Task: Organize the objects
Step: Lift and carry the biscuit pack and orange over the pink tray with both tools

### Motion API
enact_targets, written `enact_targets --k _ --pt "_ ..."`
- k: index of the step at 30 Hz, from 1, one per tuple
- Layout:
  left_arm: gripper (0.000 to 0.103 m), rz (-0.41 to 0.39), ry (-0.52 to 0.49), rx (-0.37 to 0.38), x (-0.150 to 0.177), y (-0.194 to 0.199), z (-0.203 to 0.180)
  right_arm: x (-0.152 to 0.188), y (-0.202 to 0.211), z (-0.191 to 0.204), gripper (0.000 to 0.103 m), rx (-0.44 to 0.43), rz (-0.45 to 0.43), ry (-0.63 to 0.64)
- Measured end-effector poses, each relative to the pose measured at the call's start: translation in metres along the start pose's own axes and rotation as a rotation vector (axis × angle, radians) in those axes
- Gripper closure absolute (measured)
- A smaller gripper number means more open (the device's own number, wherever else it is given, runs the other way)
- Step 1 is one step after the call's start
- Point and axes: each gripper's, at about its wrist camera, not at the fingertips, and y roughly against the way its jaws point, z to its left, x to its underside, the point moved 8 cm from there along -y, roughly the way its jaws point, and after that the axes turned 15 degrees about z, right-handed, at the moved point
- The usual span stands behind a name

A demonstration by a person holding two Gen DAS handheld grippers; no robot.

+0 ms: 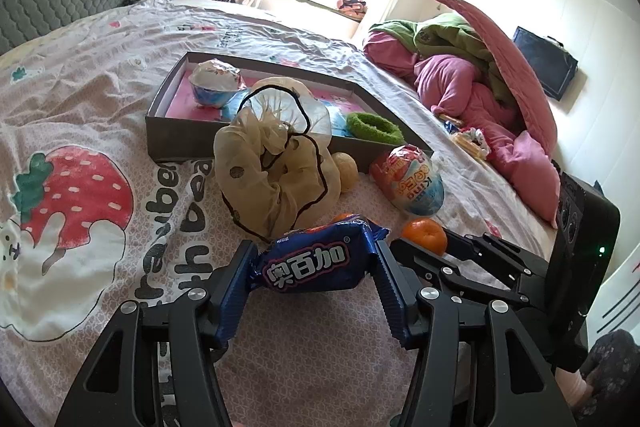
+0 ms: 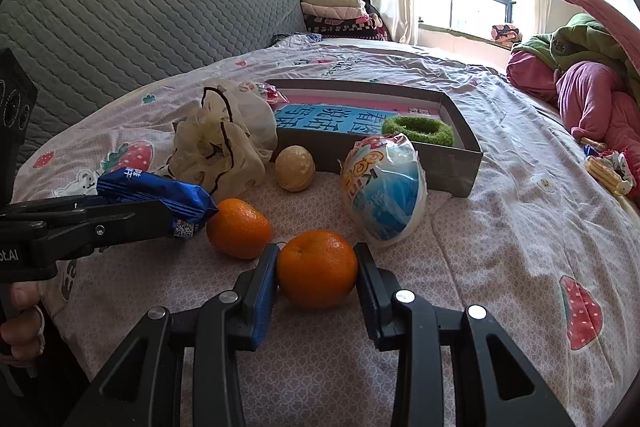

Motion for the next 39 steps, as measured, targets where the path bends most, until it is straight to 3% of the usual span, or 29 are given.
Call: enact_targets --k 23,24,26,30,33,39 --pt "0.046 -0.086 0.003 0.044 -0.017 0.028 -0.004 -0.013 0.025 0.002 0.065 -0.011 -0.099 0.006" --pt "0.052 -0.091 0.001 0.043 -0.019 0.029 -0.005 -0.014 0.027 0.002 0.065 -0.011 -0.106 0.007" --pt "0.08 -0.103 0.001 0.029 -0.022 0.032 -0.005 -0.017 0.031 0.001 0.065 -0.007 -0.118 0.01" --pt "0.086 -0.067 0.007 -0.029 -0.026 0.016 0.004 -0.022 0.032 0.0 0.065 -0.006 -0.127 0.011" --pt "0.092 -0.029 0.042 -0.013 -0.026 0.004 0.012 -0.022 0.031 -0.002 0.065 -0.013 -0.127 -0.003" --pt "0.097 -0.036 0.059 0.012 -0.026 0.006 0.013 -0.026 0.036 -0.008 0.065 -0.015 -0.146 -0.021"
